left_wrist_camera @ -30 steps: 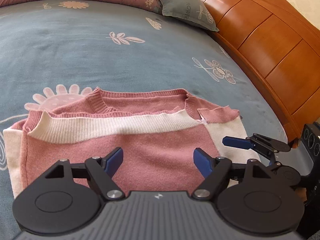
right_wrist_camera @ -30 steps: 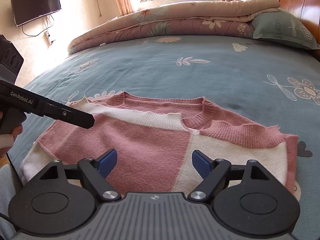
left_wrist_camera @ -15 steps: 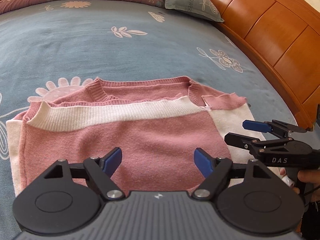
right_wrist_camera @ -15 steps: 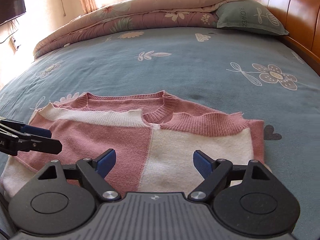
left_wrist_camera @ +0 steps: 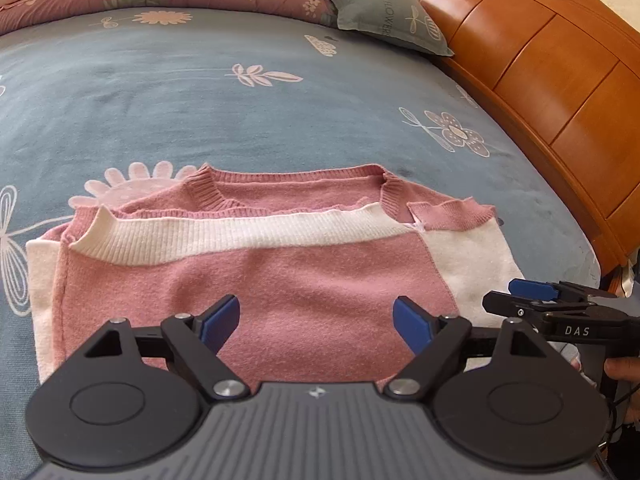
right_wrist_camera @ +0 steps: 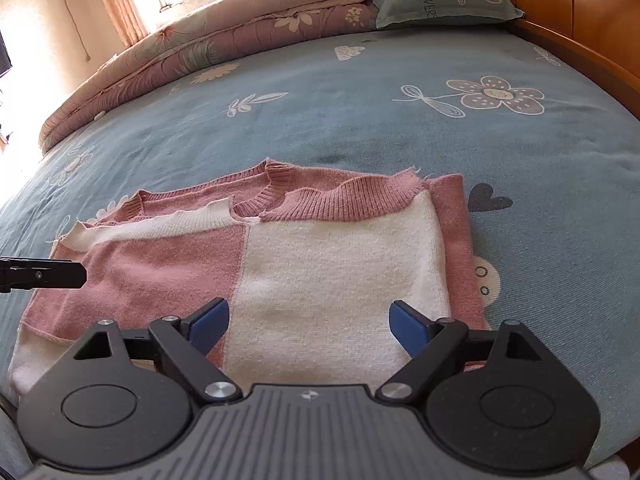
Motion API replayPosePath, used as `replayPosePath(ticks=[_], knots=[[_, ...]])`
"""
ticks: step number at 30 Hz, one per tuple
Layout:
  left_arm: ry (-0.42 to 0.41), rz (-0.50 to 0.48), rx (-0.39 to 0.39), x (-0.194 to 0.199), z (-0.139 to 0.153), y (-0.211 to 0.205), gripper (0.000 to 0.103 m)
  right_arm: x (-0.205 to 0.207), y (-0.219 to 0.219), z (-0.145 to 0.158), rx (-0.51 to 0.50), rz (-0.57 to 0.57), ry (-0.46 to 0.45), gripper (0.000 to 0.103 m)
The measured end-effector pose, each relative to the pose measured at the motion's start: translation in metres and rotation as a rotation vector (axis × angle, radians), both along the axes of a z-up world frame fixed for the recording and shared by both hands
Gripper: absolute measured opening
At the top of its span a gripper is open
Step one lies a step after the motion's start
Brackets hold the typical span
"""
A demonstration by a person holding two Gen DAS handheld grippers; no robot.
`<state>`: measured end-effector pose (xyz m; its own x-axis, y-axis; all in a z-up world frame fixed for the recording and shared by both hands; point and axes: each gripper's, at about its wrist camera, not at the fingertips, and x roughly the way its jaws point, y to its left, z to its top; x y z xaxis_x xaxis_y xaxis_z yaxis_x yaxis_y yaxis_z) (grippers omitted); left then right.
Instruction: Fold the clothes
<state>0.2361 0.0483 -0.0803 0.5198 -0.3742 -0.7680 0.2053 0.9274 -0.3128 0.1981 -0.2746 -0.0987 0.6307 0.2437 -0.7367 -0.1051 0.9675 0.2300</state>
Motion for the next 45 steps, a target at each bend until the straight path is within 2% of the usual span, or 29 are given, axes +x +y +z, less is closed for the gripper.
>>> replayPosePath(ticks=[2, 4, 8, 12, 16, 22, 26, 35, 41, 45], knots=[[0.036, 0.032, 0.014, -0.001, -0.008, 0.009, 0.084, 0.0, -0.004, -0.006, -0.003, -0.025, 0.013, 0.091], [0.038, 0.038, 0.015, -0.005, -0.009, 0.014, 0.084, -0.002, -0.009, -0.005, 0.02, -0.035, -0.003, 0.091], [0.009, 0.024, -0.012, -0.013, -0.001, 0.021, 0.084, -0.003, -0.015, 0.01, 0.045, -0.048, -0.063, 0.091], [-0.021, 0.017, -0.008, -0.017, 0.01, 0.024, 0.084, 0.003, -0.014, 0.015, 0.025, -0.056, -0.05, 0.092], [-0.038, 0.03, -0.005, -0.019, 0.018, 0.039, 0.084, -0.006, -0.005, 0.019, 0.078, 0.008, -0.058, 0.092], [-0.044, 0.091, -0.009, -0.025, 0.023, 0.068, 0.084, -0.007, 0.023, 0.019, 0.019, 0.073, -0.035, 0.094], [-0.043, 0.127, -0.013, -0.027, 0.02, 0.081, 0.084, -0.007, 0.041, 0.021, 0.016, 0.121, -0.035, 0.094], [-0.035, 0.146, -0.029, -0.029, 0.014, 0.098, 0.084, 0.001, 0.067, 0.015, -0.017, 0.172, -0.003, 0.095], [-0.01, 0.166, -0.088, -0.024, 0.004, 0.113, 0.084, 0.006, 0.071, 0.004, -0.039, 0.169, 0.038, 0.096], [0.026, 0.215, -0.183, -0.02, -0.009, 0.132, 0.084, 0.007, 0.071, 0.003, -0.033, 0.174, 0.039, 0.098]])
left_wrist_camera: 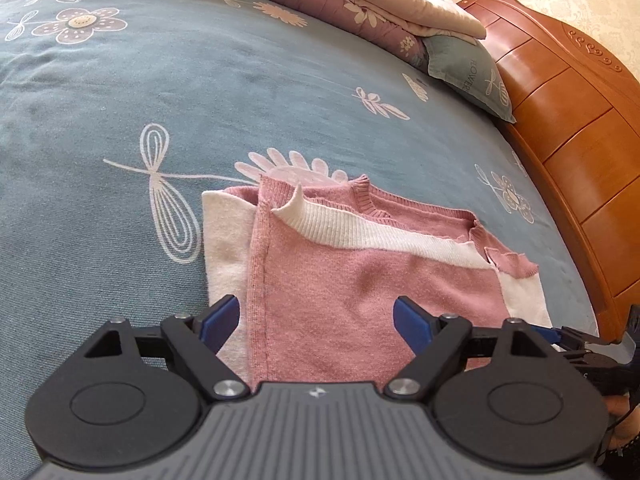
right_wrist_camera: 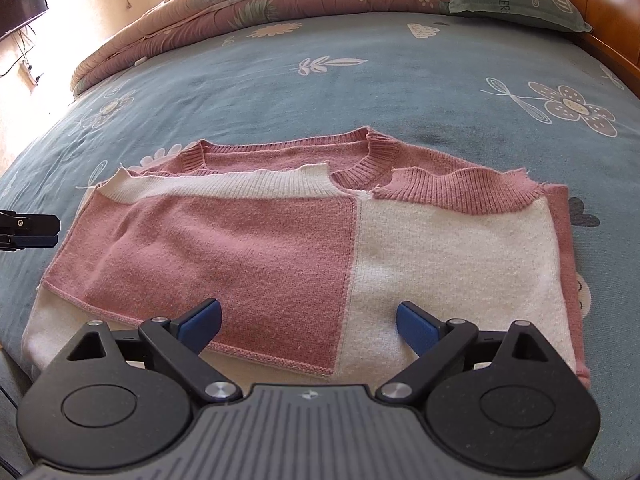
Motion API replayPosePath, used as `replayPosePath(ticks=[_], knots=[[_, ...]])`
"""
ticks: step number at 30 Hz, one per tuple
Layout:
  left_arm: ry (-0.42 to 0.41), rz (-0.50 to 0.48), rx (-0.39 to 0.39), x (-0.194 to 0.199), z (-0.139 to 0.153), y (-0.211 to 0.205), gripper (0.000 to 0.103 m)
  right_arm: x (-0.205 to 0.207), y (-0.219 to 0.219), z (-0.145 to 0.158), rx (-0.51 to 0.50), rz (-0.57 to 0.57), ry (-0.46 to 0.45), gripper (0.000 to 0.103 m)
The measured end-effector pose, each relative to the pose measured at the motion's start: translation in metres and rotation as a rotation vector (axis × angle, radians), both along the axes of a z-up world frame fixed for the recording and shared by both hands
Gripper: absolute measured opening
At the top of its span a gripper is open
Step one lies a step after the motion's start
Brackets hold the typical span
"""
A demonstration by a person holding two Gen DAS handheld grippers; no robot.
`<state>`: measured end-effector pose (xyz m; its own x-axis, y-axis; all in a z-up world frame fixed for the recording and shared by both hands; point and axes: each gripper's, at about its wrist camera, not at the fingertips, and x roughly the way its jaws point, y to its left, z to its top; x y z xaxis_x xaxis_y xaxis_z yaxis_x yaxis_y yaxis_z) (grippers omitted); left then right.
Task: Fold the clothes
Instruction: 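Lower the left tool to the sweater's side edge and close it, then lift the gripped sweater side edge with the left tool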
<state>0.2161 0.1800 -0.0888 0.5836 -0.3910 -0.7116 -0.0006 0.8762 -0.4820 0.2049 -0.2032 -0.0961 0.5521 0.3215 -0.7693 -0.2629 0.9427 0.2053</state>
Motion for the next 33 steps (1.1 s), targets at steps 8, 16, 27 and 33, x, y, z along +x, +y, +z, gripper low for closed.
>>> replayPosePath(ticks=[8, 16, 27, 33], knots=[[0.076, 0.093, -0.224, 0.014, -0.032, 0.042, 0.084, 0.002, 0.0, -0.004, 0.022, 0.002, 0.002, 0.103], [0.08, 0.027, -0.341, 0.045, -0.048, 0.047, 0.086, 0.0, 0.001, -0.005, 0.01, 0.009, -0.007, 0.103], [0.135, -0.054, -0.522, 0.04, -0.064, 0.052, 0.089, -0.003, 0.007, -0.005, -0.028, 0.011, -0.01, 0.103], [0.156, -0.132, -0.48, 0.056, -0.061, 0.038, 0.09, -0.002, 0.007, -0.004, -0.029, 0.0, -0.005, 0.103]])
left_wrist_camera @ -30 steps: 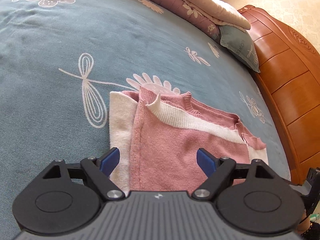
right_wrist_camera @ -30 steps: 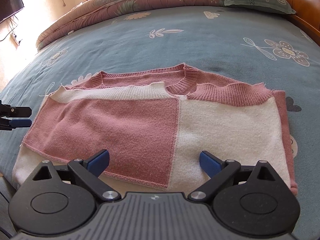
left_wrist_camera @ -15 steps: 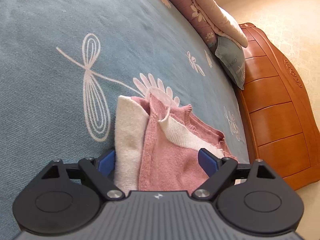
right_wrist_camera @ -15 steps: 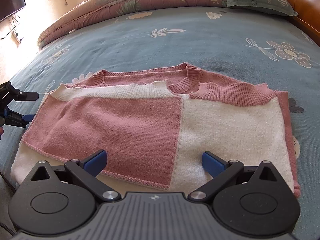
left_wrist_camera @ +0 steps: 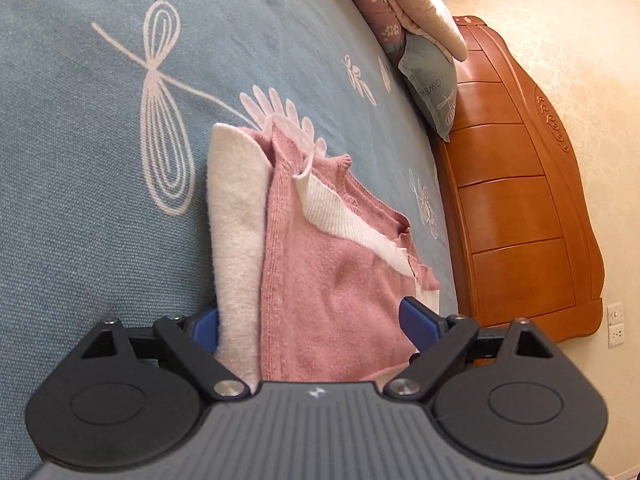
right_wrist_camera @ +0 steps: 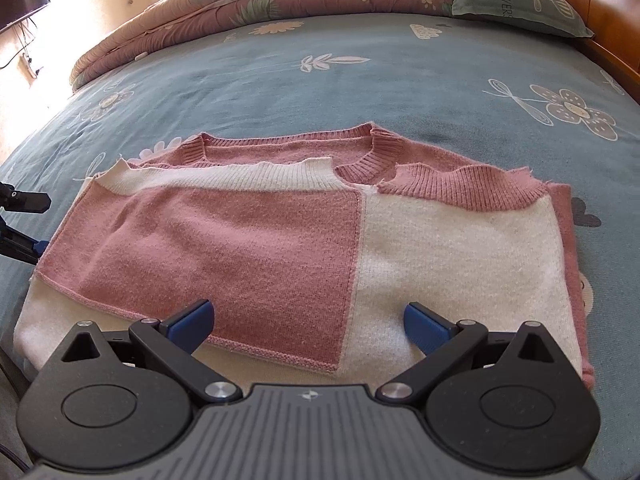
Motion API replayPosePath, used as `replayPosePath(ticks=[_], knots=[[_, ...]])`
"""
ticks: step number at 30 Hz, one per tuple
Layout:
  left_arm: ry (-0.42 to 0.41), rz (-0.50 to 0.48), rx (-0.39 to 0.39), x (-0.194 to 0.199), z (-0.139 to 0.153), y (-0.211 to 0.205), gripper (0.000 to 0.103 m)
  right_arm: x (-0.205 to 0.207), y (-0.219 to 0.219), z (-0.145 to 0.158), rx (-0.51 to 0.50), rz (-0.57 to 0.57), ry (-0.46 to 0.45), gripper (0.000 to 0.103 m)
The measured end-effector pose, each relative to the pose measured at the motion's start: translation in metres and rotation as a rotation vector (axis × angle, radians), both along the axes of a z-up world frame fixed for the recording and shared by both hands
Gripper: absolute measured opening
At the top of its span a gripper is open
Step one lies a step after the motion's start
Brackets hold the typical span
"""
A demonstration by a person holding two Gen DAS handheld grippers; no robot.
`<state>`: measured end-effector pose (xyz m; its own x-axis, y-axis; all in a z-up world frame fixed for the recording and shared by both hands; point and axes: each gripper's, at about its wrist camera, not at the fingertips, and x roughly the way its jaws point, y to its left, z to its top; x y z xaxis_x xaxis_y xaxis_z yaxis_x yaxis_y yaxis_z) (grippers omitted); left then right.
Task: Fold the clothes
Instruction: 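Lift the gripped sweater side edge with the left tool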
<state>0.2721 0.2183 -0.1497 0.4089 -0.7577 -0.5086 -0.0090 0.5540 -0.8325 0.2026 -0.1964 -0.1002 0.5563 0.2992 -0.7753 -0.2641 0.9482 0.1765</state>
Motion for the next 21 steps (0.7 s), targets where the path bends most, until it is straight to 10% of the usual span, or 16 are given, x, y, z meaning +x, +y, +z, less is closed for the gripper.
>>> replayPosePath(ticks=[21], knots=[[-0.018, -0.091, -0.036, 0.02, -0.007, -0.019, 0.088, -0.006, -0.001, 0.002, 0.003, 0.001, 0.004, 0.103]])
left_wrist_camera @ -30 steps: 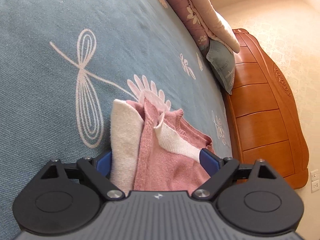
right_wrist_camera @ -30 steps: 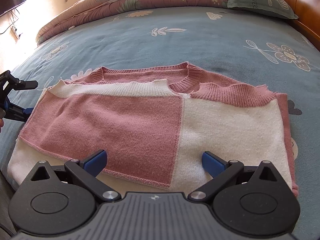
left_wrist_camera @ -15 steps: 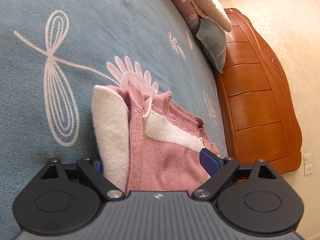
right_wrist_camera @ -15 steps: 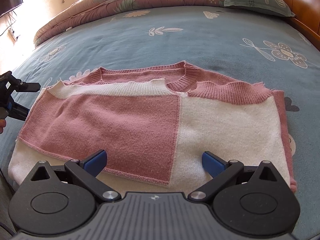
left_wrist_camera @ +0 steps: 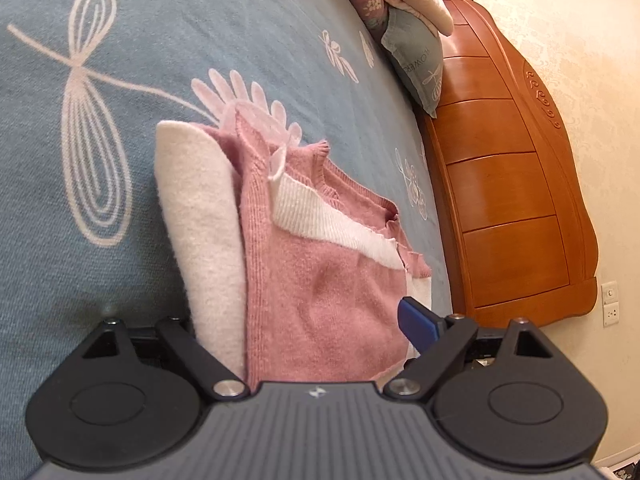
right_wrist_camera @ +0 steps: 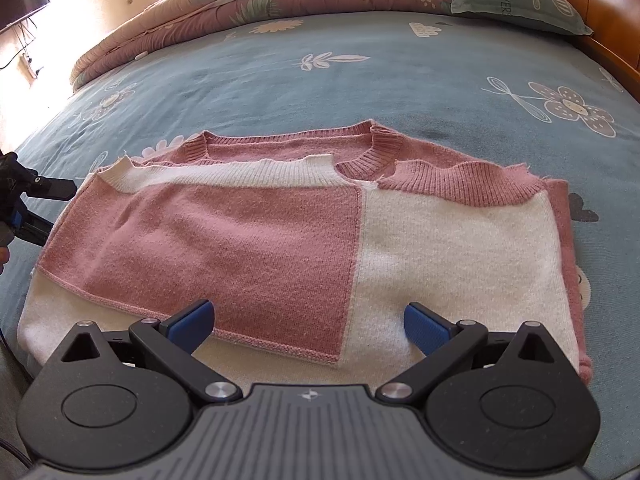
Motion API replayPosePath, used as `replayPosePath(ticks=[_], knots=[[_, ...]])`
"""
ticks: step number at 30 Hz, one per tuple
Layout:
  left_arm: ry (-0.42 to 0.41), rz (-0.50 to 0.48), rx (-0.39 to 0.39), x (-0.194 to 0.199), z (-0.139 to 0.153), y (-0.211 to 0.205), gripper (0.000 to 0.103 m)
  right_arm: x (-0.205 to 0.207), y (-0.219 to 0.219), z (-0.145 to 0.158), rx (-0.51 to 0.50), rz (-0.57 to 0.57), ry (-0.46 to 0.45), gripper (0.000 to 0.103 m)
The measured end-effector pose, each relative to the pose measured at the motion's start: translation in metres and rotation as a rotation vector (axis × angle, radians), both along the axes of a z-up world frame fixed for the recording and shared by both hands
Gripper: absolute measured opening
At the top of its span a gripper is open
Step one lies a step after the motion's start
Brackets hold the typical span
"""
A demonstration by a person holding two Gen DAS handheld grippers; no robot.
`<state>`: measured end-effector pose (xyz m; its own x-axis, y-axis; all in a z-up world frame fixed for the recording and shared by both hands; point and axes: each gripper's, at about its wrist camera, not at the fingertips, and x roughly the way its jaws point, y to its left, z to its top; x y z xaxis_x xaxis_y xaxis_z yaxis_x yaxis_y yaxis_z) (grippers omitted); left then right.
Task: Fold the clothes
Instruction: 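Lift the gripped sweater side edge with the left tool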
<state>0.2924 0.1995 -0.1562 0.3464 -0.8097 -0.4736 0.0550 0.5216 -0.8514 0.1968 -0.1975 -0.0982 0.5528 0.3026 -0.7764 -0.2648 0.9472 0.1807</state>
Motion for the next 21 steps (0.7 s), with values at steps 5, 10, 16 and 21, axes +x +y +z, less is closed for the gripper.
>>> replayPosePath(ticks=[5, 10, 16, 21], knots=[[0.009, 0.001, 0.007, -0.011, -0.008, 0.014, 0.055, -0.002, -0.002, 0.0, 0.006, 0.003, -0.001, 0.103], [0.098, 0.02, -0.026, -0.018, -0.026, 0.03, 0.024, -0.001, -0.005, -0.001, 0.011, 0.003, -0.002, 0.103], [0.117, -0.05, 0.006, -0.002, -0.022, 0.019, 0.025, -0.001, -0.002, -0.002, -0.009, 0.006, -0.005, 0.103], [0.121, -0.065, -0.005, -0.001, -0.023, 0.02, 0.025, -0.002, 0.0, -0.002, -0.021, 0.01, -0.007, 0.103]])
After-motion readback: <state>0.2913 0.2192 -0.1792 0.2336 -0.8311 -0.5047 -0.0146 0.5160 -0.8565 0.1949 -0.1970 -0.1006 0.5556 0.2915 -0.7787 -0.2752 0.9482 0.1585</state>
